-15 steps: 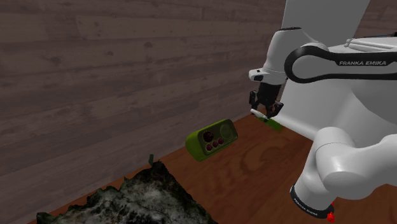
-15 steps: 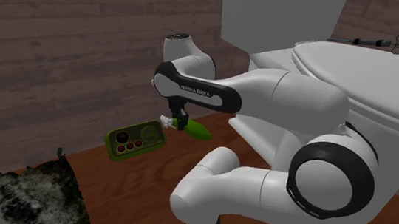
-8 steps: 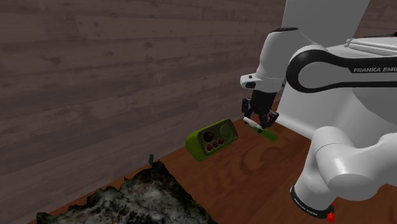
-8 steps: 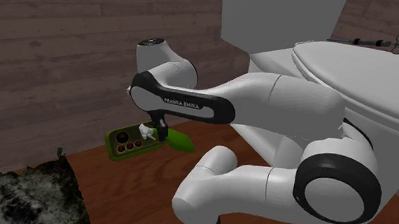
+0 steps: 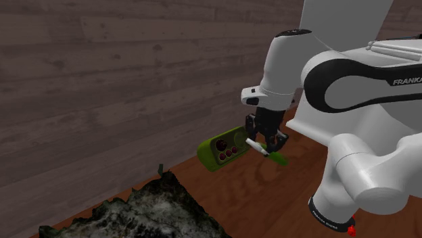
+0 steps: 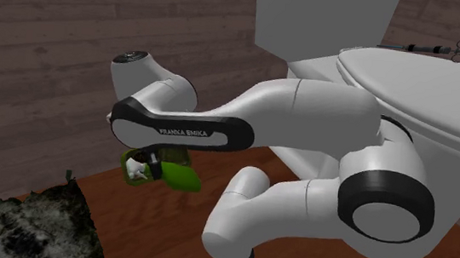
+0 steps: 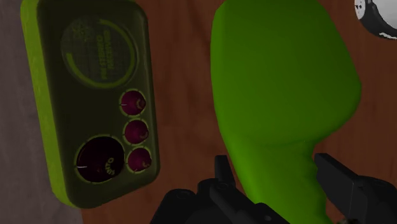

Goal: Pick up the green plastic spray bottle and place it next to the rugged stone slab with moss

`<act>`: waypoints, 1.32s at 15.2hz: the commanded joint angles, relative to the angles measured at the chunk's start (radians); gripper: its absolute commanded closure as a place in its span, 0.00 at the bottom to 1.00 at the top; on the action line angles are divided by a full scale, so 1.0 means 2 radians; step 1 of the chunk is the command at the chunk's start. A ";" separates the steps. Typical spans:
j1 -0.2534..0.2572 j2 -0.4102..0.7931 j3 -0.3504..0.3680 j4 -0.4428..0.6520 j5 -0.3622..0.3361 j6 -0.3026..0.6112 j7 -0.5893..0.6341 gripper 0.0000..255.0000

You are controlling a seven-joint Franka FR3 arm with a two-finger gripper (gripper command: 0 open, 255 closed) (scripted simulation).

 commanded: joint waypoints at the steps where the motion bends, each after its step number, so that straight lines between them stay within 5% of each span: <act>1: 0.018 0.031 0.030 0.017 0.024 0.013 0.032 1.00; 20: 0.019 0.067 0.036 -0.094 0.028 0.160 0.037 1.00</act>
